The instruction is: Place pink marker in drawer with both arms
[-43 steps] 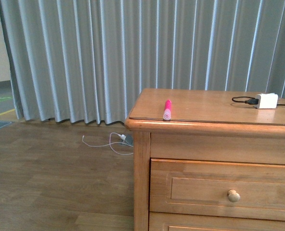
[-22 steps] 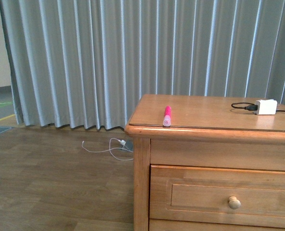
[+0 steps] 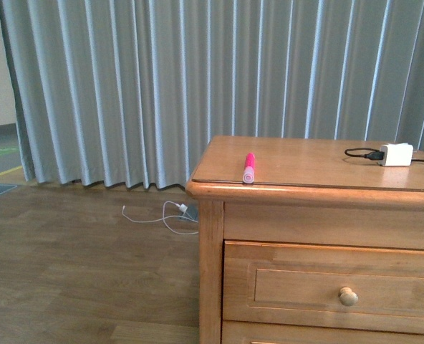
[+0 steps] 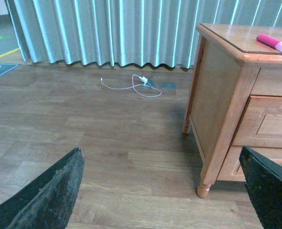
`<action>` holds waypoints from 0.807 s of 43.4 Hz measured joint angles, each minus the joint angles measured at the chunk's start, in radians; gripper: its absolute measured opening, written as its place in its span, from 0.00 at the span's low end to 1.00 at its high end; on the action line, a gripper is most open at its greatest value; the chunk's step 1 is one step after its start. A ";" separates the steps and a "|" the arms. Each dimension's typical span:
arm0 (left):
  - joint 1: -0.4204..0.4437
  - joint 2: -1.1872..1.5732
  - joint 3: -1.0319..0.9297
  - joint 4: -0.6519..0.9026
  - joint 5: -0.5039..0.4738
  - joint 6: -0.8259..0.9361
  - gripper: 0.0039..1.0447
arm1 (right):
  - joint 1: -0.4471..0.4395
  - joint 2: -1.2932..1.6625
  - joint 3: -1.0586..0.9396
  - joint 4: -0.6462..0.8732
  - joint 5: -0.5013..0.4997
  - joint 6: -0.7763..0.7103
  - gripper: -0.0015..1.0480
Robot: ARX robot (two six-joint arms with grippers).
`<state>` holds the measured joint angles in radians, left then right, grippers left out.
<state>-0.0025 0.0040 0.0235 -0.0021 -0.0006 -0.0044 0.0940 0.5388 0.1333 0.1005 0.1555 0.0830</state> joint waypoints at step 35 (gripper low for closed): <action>0.000 0.000 0.000 0.000 0.000 0.000 0.94 | 0.163 1.350 0.663 0.494 0.078 -0.072 0.92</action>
<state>-0.0025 0.0040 0.0235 -0.0021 -0.0006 -0.0040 0.2565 1.8885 0.7967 0.5949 0.2337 0.0105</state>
